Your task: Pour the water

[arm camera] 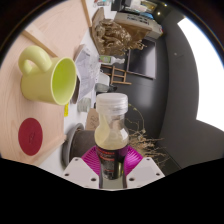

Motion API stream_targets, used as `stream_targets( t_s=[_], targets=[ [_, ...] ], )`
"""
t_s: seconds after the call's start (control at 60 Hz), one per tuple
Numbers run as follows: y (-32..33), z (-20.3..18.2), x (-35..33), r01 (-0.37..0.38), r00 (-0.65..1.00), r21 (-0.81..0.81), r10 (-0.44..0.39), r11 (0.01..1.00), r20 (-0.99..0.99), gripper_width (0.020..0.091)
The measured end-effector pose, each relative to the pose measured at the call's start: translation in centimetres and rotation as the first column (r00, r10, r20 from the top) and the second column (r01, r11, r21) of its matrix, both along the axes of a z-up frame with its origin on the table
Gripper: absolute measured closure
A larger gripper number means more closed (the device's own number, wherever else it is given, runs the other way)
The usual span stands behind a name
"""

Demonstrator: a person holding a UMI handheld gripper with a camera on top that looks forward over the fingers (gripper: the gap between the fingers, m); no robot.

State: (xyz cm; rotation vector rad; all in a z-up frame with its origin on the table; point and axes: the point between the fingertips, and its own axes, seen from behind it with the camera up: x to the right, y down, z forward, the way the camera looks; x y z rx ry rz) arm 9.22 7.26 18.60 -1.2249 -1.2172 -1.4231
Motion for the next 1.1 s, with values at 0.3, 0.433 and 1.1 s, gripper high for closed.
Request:
stream_targets(
  t_s=[0.3,0.433,1.1],
  targets=[
    [0.9,-1.5,-3.0,-0.045,0.986,-0.033,0.050,0.998,0.159,0.0844],
    [0.6,-1.4,-2.6,-0.010,0.999,-0.052,0.008,0.999,-0.035,0.0844],
    [-2.6,-11.1,-1.7,0.049,-0.108,-0.314,-0.307,0.948,-0.945,0.0841]
  ],
)
